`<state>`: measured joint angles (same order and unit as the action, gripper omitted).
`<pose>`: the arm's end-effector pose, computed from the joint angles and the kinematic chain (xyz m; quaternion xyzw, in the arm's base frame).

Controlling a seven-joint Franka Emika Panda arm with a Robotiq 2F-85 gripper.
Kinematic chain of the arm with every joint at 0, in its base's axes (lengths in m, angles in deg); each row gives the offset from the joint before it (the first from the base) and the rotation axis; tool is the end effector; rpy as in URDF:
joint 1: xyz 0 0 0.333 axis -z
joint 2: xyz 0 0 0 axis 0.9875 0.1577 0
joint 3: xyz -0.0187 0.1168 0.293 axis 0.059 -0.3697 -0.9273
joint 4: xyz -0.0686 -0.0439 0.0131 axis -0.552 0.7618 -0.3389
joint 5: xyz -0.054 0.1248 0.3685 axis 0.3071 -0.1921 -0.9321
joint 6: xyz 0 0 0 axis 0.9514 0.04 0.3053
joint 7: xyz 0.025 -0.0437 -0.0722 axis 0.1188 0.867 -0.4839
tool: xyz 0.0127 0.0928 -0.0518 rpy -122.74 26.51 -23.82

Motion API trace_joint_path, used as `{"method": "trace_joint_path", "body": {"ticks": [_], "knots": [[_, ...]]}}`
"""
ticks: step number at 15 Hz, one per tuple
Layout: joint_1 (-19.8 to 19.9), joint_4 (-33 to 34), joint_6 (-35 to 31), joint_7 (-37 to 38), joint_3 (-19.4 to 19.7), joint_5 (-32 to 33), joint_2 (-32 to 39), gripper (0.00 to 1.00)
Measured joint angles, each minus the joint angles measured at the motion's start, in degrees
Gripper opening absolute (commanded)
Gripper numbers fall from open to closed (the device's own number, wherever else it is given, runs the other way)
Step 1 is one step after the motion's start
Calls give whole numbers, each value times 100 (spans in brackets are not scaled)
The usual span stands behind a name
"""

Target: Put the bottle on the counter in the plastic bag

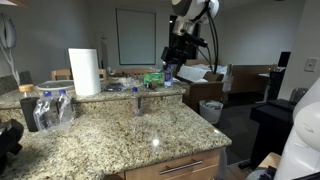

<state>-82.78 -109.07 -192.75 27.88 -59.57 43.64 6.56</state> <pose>0.4889 -0.0244 0.5081 -0.9918 -0.0291 -0.0984 0.0756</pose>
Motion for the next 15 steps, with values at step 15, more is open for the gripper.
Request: {"method": "trace_joint_path", "body": {"ticks": [15], "knots": [[-328,109,-3359,2417,-869,2042,1967,100]]}}
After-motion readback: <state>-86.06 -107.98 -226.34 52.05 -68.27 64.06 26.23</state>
